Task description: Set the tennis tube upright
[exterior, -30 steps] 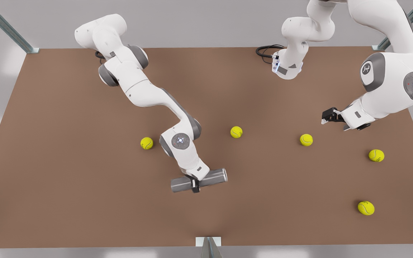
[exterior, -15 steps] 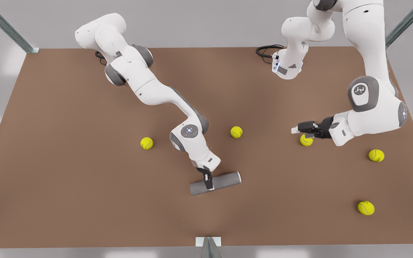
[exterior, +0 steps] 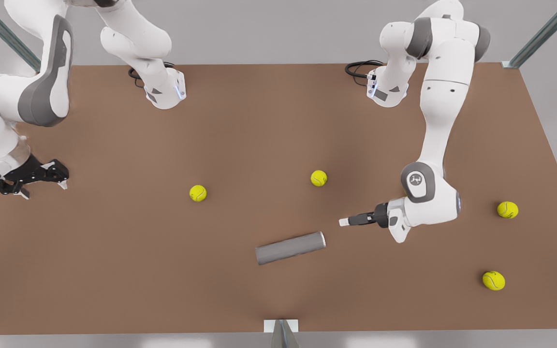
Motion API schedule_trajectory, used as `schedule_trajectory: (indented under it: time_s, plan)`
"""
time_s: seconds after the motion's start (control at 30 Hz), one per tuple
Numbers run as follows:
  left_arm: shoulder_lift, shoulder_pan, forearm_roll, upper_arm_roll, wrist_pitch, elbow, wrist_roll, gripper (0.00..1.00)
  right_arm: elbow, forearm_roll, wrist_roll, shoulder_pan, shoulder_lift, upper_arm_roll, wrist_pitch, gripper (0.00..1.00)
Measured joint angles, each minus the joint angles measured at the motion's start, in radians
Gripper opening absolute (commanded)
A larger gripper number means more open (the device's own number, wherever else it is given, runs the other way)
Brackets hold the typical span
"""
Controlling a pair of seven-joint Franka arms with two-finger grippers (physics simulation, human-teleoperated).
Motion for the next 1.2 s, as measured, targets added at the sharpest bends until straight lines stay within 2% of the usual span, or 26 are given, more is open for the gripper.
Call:
schedule_trajectory:
  time_s: [0.13,0.5,1.2]
  plan:
    - [0.083,-0.028,-0.027,-0.036,0.139,0.022,0.001,1.00,0.095,0.013,0.097,0.135,0.083,0.002,-0.089,1.00]
    - [0.217,-0.045,-0.130,-0.069,0.287,0.097,0.035,1.00,0.102,0.021,0.275,0.126,0.085,-0.003,-0.161,1.00]
    - [0.199,-0.075,-0.281,-0.073,0.331,-0.026,0.194,1.00,0.102,0.064,0.419,0.113,0.082,-0.004,-0.166,1.00]
